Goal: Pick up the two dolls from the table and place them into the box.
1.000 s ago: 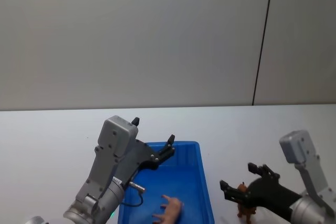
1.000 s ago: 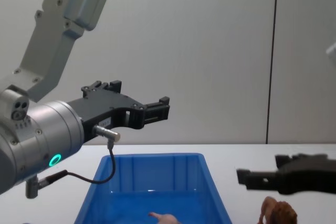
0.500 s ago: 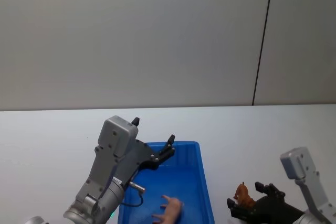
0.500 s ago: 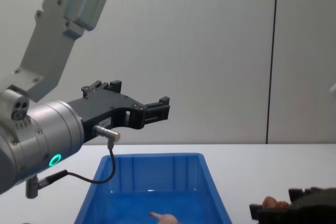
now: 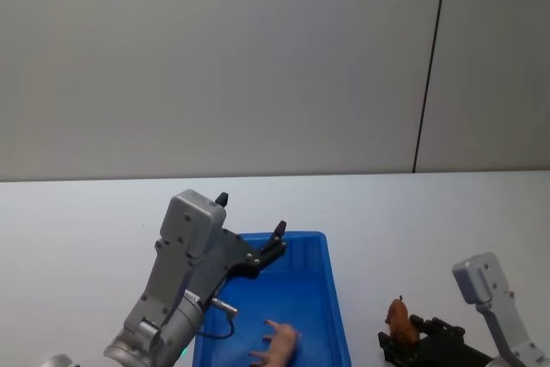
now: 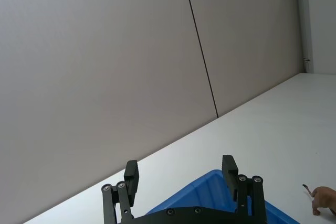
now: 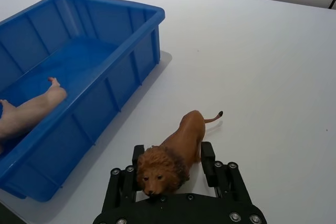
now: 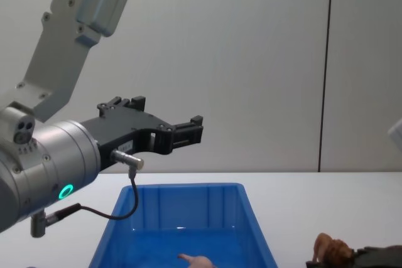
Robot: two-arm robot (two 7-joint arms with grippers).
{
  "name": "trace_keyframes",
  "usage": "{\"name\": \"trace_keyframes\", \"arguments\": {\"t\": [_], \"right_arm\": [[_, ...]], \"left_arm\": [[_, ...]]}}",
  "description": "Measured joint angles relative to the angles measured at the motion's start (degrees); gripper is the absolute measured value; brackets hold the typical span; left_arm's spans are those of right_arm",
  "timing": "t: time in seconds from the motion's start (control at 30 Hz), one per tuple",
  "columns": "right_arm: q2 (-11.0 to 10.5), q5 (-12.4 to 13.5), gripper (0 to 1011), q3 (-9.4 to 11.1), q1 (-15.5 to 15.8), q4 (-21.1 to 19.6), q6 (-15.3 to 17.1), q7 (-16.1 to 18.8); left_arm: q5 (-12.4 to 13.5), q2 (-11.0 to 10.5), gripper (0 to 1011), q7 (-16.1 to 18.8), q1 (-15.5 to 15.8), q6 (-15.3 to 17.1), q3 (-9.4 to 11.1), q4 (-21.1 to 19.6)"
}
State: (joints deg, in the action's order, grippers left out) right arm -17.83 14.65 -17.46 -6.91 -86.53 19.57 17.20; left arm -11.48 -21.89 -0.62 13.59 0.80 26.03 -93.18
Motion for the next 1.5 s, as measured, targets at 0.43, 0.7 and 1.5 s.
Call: {"name": "trace_keyframes", "arguments": {"t": [0.43,0.7,1.5], "right_arm": [[-0.11,-0.78,430,-0.13,0.62,-1.42,-2.43,-1.5],[-0.26,-1.95,430,-0.12,0.85,-4.0,-4.85,-2.33],[4.77,-2.26,468,-1.93,-6.78,-5.22,-2.94,6.66]], "left_arm": [[0.0,0.0,1000,0.0,0.0,0.0,0.0,0.0],[0.0,0.0,1000,0.0,0.0,0.0,0.0,0.0],[0.0,0.0,1000,0.0,0.0,0.0,0.0,0.0]]}}
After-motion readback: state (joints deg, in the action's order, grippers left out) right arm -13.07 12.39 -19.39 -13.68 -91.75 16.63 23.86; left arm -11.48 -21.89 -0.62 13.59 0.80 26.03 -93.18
